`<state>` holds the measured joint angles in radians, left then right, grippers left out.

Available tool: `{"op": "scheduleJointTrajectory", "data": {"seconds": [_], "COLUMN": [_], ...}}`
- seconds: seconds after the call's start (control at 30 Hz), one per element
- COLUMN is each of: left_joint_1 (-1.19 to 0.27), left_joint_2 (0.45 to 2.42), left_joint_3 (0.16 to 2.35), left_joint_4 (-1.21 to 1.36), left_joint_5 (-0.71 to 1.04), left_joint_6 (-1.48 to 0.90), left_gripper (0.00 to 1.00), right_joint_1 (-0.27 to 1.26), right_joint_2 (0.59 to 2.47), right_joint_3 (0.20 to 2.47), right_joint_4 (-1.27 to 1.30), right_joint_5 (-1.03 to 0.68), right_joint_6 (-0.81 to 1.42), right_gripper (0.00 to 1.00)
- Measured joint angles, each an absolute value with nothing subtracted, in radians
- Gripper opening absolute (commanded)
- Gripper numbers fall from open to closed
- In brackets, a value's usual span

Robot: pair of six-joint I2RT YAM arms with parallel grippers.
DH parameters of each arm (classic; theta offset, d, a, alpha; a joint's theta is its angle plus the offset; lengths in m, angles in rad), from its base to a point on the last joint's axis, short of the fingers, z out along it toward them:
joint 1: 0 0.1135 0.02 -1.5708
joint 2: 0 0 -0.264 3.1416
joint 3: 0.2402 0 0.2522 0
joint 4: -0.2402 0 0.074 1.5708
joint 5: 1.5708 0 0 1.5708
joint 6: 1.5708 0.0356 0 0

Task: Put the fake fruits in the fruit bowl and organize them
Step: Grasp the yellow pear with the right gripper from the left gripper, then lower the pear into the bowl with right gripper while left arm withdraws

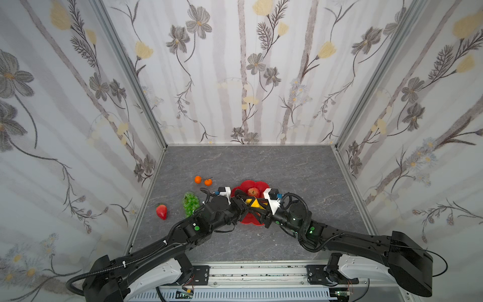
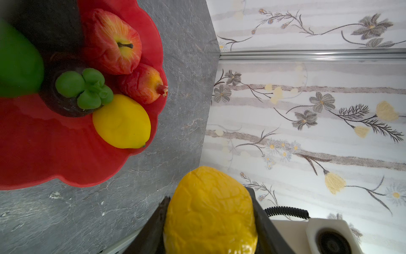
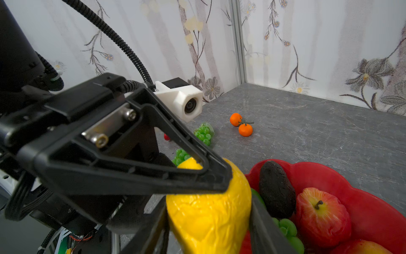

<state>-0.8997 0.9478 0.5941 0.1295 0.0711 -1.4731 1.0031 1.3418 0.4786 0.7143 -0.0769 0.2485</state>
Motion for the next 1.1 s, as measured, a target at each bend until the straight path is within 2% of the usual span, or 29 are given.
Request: {"op": "scheduleJointTrajectory", "data": {"seconds": [0.17, 0.37, 0.43, 0.77, 1.1], "left_joint_1": [-0.9, -0.894, -0.878, -0.733, -0.69], "left_joint_2": [0.939, 0.913, 0.896, 0.629, 0.535], "left_joint_3": [0.593, 0.598, 0.604, 0.606, 0.672], "left_joint_4": [0.129, 0.082, 0.051, -0.263, -0.575], "left_joint_5": [0.059, 0.036, 0.028, -0.113, -0.274], "left_joint_6": [-1.472, -1.411, -1.374, -1.151, -0.868], "left_gripper": [0.58, 0.82, 0.86, 0.91, 0.95], "right_joint_1": [1.004, 1.009, 1.009, 1.018, 1.074], "right_joint_2": [1.345, 1.345, 1.342, 1.324, 1.518], "right_joint_3": [0.489, 0.506, 0.51, 0.551, 0.788], "right_joint_4": [0.71, 0.683, 0.65, 0.385, 0.035], "right_joint_5": [-0.076, -0.074, -0.055, 0.055, 0.112], "right_joint_6": [0.244, 0.242, 0.242, 0.242, 0.261], "right_gripper": [0.43, 0.42, 0.41, 0.38, 0.37]}}
